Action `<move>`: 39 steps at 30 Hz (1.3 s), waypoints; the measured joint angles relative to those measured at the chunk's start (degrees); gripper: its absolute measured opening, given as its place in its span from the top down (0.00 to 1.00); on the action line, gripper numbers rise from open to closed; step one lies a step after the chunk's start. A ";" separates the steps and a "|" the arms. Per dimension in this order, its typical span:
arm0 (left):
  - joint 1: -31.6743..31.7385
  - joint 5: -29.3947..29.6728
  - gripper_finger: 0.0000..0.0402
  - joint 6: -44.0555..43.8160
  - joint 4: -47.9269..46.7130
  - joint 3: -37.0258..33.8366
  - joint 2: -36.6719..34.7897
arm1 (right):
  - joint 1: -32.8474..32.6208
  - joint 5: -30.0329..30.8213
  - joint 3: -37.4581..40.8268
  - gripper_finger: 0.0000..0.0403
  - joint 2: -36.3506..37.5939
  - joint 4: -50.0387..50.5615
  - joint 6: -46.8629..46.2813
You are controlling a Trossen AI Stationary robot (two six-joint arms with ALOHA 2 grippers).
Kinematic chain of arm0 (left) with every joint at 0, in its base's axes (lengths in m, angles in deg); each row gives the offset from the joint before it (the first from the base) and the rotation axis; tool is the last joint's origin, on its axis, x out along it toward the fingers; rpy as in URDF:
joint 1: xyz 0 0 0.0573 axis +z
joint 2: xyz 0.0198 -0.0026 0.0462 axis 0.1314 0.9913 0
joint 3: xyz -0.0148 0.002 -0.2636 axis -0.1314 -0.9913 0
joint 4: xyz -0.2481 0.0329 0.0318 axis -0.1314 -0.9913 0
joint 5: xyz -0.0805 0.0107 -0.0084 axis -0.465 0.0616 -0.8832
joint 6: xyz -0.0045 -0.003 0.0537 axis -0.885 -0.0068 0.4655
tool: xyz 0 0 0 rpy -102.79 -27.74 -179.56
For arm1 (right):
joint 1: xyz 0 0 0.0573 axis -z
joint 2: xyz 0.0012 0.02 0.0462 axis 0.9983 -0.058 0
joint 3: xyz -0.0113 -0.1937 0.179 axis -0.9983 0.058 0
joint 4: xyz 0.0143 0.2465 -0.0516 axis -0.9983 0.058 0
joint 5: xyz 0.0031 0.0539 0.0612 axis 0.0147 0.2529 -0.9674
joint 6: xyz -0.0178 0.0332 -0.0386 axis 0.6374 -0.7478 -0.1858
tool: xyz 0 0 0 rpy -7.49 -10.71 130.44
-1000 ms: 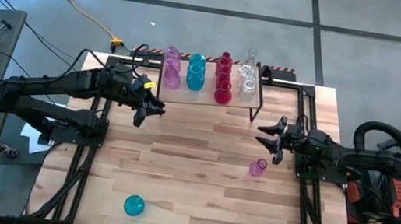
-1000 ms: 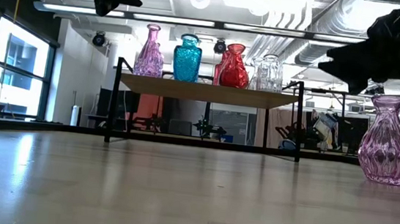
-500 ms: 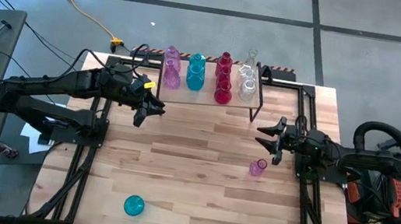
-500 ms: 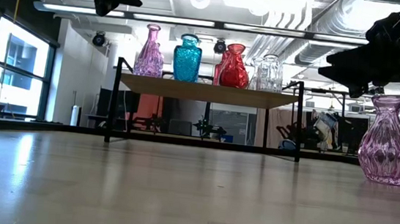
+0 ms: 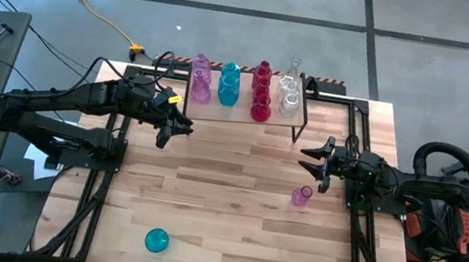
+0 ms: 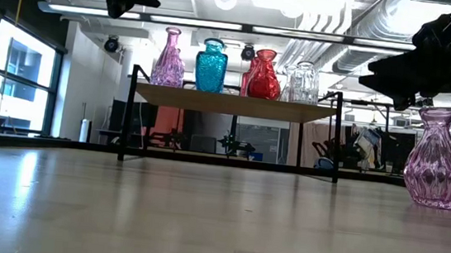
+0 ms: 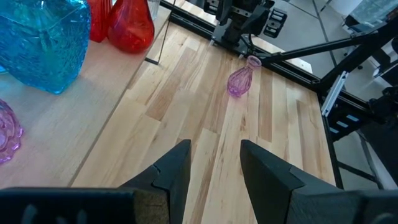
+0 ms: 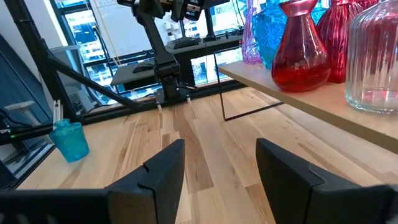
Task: Sort vases onto shelf
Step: Adjust the shelf
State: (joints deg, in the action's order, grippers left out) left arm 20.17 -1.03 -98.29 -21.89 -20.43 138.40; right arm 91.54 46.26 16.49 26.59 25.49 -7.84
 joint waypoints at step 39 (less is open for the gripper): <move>1.03 8.70 0.67 -5.08 -13.79 0.04 8.99 | 0.00 0.02 -0.02 0.55 -0.02 0.55 0.00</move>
State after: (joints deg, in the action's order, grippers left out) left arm 21.20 7.66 -103.37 -35.68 -20.39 147.38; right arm 91.54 46.28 16.46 26.57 26.03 -7.84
